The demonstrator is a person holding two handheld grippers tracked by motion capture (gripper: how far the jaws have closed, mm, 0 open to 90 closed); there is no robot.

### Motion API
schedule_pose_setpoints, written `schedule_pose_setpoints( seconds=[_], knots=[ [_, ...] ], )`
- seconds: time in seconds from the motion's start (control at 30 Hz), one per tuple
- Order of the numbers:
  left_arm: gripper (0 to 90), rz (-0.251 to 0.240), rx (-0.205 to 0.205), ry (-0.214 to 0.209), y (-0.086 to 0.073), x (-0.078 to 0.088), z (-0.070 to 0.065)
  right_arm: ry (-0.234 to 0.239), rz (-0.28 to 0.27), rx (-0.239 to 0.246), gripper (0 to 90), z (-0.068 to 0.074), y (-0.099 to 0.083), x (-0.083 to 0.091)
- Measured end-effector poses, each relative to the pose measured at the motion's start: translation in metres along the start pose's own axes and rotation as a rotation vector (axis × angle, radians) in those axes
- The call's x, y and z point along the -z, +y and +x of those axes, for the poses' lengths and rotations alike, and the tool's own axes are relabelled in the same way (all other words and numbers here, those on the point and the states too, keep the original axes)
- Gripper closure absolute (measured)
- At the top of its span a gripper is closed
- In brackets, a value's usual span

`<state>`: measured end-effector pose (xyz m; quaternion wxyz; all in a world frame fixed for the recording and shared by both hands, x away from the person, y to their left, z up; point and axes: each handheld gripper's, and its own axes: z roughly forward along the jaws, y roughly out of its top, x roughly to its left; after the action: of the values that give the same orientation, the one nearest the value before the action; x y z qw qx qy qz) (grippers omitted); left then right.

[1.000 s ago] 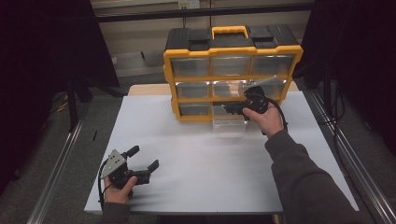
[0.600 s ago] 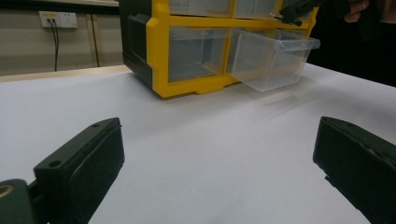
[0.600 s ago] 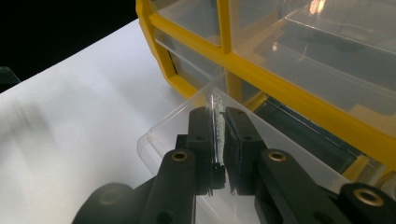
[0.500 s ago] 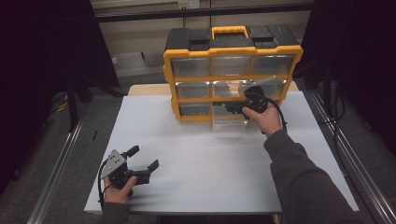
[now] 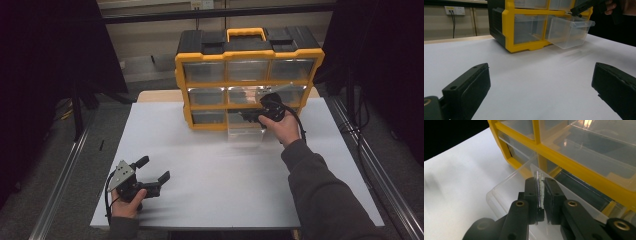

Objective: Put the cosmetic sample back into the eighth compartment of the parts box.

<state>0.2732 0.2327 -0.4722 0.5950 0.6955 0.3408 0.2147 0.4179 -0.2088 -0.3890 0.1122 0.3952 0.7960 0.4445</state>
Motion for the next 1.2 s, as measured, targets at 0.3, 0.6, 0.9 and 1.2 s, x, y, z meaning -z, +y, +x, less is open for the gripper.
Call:
schedule_pose_setpoints(
  seconds=[0.3,0.6,0.9,1.2],
  knots=[
    [1.9,0.007,-0.009,0.003,0.000,0.001,0.000,-0.014,0.002,0.008,80.6,0.000,-0.001,-0.001],
    [2.0,0.007,-0.009,0.002,0.000,0.001,0.000,-0.024,-0.050,-0.006,53.4,0.003,-0.002,0.006],
    [1.9,0.005,-0.006,0.011,0.000,0.002,-0.001,-0.020,-0.156,-0.029,27.2,0.008,-0.015,0.027],
    [1.9,0.007,-0.005,0.011,0.000,0.002,-0.001,-0.028,-0.280,-0.049,11.3,0.017,-0.049,0.062]
  ],
)
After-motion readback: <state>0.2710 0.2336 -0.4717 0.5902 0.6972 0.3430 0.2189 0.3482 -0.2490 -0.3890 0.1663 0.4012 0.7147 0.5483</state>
